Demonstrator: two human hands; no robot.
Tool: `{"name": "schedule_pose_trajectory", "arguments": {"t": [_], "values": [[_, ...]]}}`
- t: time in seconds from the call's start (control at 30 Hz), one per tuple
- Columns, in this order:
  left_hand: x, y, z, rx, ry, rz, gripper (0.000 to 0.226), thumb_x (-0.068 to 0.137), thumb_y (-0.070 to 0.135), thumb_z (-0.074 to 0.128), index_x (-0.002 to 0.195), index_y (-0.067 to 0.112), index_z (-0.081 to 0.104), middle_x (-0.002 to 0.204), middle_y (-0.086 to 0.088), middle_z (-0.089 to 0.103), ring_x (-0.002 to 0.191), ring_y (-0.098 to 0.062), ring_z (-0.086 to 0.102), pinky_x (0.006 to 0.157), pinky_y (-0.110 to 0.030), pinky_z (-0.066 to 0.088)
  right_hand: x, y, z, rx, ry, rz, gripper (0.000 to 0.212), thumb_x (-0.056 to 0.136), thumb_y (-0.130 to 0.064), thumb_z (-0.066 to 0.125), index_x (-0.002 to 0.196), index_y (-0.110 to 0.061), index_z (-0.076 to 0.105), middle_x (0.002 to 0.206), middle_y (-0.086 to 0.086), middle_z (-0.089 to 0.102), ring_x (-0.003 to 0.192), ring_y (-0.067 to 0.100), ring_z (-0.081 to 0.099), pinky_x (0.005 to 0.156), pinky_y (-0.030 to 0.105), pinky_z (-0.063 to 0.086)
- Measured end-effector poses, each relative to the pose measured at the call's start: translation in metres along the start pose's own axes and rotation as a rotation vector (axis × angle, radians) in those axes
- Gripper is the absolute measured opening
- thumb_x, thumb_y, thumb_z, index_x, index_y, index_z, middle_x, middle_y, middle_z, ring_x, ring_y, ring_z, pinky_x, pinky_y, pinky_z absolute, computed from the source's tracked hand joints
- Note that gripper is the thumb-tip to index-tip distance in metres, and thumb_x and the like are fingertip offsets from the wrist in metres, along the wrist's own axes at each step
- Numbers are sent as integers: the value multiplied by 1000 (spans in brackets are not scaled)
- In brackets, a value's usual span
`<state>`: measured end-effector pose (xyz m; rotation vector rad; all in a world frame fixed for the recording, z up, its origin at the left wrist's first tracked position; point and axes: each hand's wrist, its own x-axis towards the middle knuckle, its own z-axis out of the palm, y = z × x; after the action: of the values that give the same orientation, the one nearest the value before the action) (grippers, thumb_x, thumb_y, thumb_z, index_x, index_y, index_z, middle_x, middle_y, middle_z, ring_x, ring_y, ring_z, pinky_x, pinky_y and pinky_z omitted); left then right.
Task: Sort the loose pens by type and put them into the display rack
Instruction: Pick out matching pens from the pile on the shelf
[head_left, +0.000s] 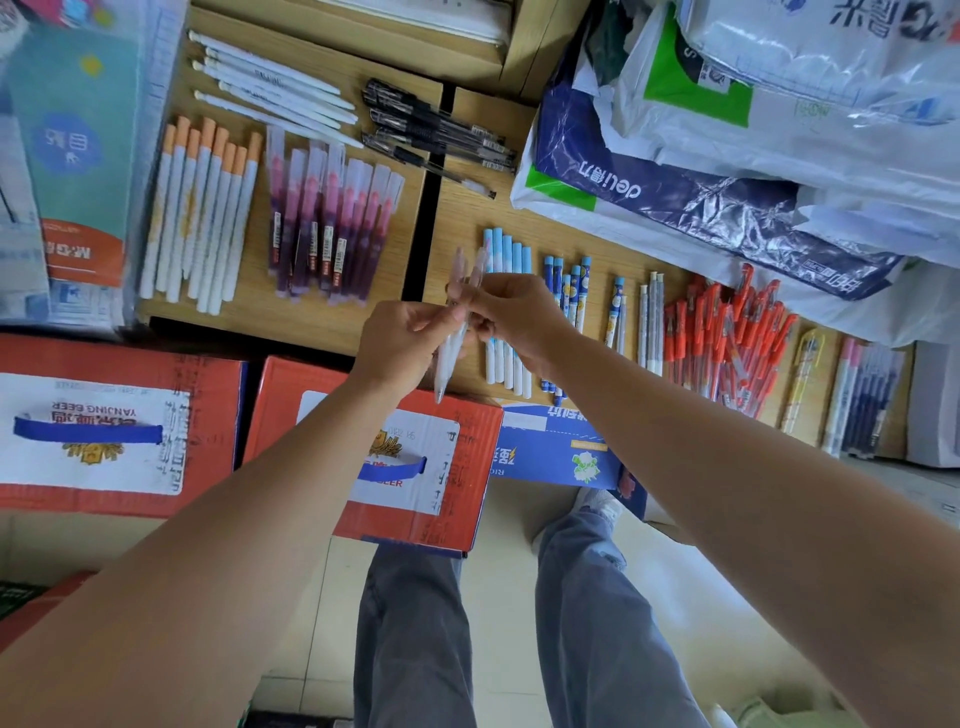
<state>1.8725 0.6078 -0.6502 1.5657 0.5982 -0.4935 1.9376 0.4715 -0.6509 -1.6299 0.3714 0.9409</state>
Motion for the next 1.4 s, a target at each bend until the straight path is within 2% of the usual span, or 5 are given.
{"name": "schedule_pose_trajectory", "arguments": {"t": [0.17, 0.53, 0.7, 0.9, 1.4], "values": [[-2, 2, -10, 293, -93, 100, 14, 91, 25, 64, 89, 16, 74, 72, 7, 71, 63, 2, 62, 71, -19, 49, 1, -9, -1, -33, 67, -4, 19, 86, -15, 70, 71, -5, 64, 57, 4, 55, 47, 6, 50, 51, 19, 44], [-1, -13, -16, 427, 66, 114, 24, 86, 23, 70, 106, 9, 68, 81, -1, 68, 72, -19, 63, 77, -46, 56, 10, -7, 9, -307, 138, 26, 35, 81, -23, 76, 62, -5, 53, 56, 5, 61, 51, 15, 56, 61, 35, 46], [11, -15, -15, 559, 122, 157, 20, 84, 20, 71, 102, 11, 68, 86, 1, 68, 82, -17, 64, 82, -35, 52, 22, 2, 25, -604, 259, -18, 39, 77, -23, 74, 55, -15, 42, 67, 13, 70, 69, 27, 70, 64, 37, 53], [24, -20, -6, 589, 186, 141, 18, 81, 15, 72, 97, 13, 66, 87, 2, 70, 78, -11, 64, 77, -24, 48, 23, 12, 28, -706, 349, -140, 40, 73, -18, 79, 101, -6, 53, 87, 10, 66, 81, 25, 62, 69, 40, 50], [28, -21, 1, 697, 223, 163, 32, 82, 23, 72, 109, 14, 57, 93, 1, 63, 78, -16, 60, 74, -31, 50, 15, 18, 1, -587, 164, -312, 12, 83, -6, 67, 83, -13, 58, 70, -2, 61, 63, 21, 64, 62, 28, 52]]}}
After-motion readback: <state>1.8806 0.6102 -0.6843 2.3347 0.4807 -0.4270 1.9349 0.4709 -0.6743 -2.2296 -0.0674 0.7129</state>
